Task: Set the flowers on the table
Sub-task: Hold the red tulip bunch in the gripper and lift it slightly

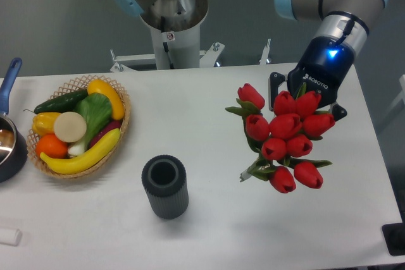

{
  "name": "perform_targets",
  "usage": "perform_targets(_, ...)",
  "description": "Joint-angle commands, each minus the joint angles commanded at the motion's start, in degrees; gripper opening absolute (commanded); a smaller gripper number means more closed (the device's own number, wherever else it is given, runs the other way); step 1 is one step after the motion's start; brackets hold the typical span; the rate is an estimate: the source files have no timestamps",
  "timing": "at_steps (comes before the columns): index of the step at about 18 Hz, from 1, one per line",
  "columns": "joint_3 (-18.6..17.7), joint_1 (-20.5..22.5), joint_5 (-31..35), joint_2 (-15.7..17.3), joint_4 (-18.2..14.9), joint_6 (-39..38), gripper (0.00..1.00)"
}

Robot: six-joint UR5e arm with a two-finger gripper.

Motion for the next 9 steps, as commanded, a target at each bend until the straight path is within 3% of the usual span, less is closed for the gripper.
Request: perform_targets(9, -0.97, 0.0, 1.58, 0.35, -0.09, 0.7, 0.3)
